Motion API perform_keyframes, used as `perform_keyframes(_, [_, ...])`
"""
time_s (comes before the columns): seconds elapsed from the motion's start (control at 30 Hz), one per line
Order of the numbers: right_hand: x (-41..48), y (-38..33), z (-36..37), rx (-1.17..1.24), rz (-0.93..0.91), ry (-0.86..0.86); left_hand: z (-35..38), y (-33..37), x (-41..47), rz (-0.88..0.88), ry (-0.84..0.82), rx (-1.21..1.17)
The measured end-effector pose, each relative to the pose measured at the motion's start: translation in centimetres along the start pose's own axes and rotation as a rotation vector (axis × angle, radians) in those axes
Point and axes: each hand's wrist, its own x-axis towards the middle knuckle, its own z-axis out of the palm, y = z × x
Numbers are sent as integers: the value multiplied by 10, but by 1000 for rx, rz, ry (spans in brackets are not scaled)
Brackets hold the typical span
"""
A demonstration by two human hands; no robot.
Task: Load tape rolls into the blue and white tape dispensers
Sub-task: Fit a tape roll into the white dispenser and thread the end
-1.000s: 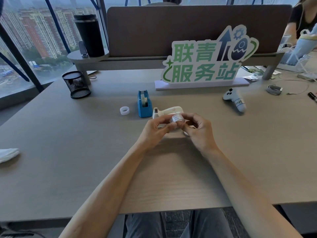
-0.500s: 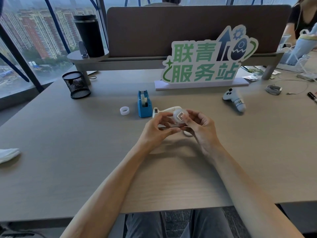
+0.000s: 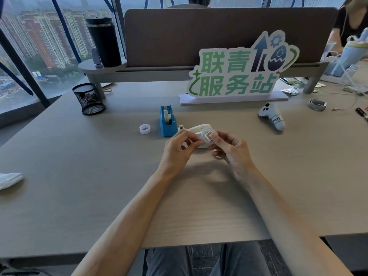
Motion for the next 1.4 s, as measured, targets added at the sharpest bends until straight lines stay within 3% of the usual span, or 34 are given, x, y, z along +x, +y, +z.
perform_keyframes(0.17, [-1,0,-1,-13,-50,-17,-2,-2,1,-109,-56,-23])
perform_keyframes(0.3, [1,0,1,-44,-102,-30,-4,1,3,-202,-116,-197])
perform_keyframes(0.53, [12,-9,0,-174,-252,-21,-11,17,21,-429,-4,-319])
perform_keyframes(0.7, [31,-20,-2,-418,-383,-32,-17,23,37,-577,21,-366])
perform_keyframes(1.1, [59,-20,-1,-751,-423,-109,-24,6,57,-595,84,-109])
perform_keyframes(1.4, [59,-23,-4,-894,-485,-159,-23,1,54,-534,40,-37])
